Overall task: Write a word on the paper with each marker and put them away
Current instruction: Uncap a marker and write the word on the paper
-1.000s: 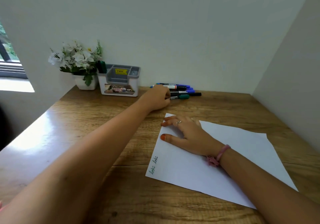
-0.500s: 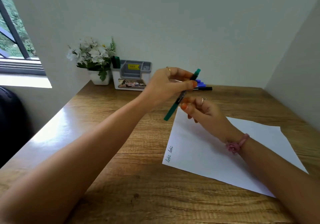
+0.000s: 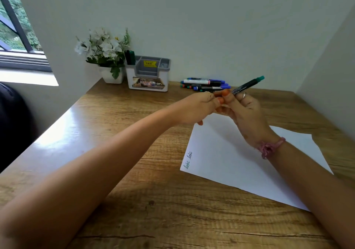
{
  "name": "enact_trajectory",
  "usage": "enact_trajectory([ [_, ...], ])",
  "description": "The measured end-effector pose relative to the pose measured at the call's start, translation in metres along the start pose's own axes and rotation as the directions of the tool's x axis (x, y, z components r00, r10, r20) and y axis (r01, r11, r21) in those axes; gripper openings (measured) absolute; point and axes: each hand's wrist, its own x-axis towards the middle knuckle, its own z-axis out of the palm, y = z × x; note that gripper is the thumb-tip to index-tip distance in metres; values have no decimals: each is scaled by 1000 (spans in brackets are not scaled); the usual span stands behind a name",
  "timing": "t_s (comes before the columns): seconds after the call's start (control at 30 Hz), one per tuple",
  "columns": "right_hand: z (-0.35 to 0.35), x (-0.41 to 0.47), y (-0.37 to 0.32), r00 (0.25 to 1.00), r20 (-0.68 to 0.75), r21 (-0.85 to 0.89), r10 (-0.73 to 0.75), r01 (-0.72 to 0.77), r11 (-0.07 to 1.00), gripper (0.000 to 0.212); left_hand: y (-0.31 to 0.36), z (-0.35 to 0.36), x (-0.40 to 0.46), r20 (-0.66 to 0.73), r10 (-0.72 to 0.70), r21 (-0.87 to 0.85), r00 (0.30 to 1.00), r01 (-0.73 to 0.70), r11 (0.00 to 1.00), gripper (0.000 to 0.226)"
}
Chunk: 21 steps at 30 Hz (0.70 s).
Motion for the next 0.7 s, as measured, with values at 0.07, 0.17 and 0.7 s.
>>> enact_trajectory([
  [0.07,5,-1,-1,1000,1,92,25,-25,995,43,1,5,-1,-74,47,40,996,-44,998,25],
  [0.17,9,-4,-2,997,6,156,81,-81,985,36,-12,7,-1,-158,63,161,985,-38,986,41],
  [0.7,6,-12,7,893,350,-136,281,-249,959,22,-85,-35,-21,201,82,507,976,-176,844,57],
])
